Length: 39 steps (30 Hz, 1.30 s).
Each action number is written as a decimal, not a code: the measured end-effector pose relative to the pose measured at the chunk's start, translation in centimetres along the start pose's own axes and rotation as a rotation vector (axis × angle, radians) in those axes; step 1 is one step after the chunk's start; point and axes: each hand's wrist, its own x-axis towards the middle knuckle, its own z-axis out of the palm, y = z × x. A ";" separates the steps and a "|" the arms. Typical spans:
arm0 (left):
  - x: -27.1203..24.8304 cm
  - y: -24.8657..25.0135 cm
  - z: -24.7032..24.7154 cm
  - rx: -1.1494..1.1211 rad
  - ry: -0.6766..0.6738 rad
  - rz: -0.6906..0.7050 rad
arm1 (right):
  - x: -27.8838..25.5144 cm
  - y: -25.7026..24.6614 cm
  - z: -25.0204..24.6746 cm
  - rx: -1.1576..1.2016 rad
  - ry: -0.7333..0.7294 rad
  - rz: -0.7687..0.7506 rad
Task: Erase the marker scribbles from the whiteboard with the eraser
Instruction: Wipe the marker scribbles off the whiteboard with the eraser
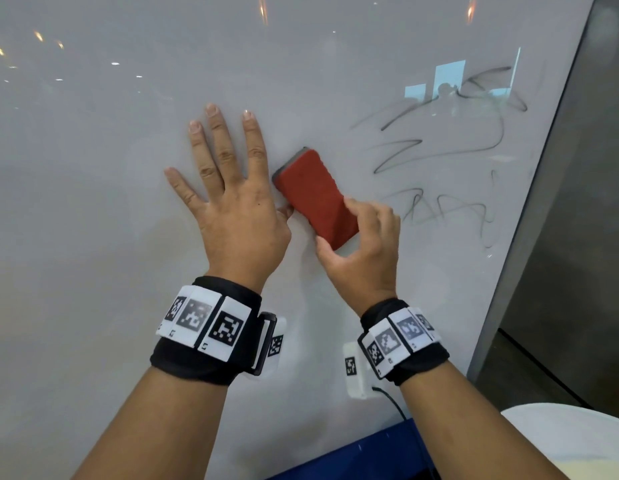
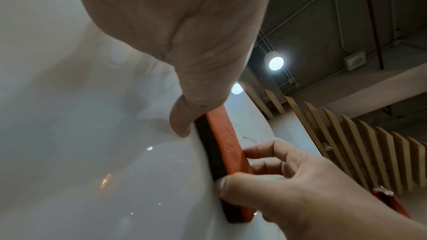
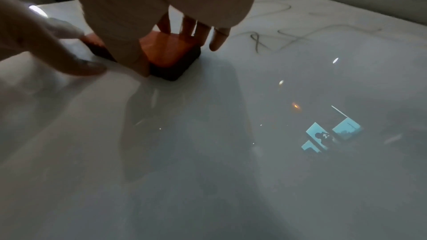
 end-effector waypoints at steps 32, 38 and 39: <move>0.6 2.9 -0.6 0.083 -0.037 0.145 | 2.2 0.9 -0.5 0.038 0.020 0.008; 1.2 3.4 0.1 0.111 -0.087 0.155 | 4.7 1.7 -0.7 0.018 0.126 0.065; 1.2 3.4 0.3 0.113 -0.081 0.154 | 4.4 1.3 -0.3 0.025 0.113 0.049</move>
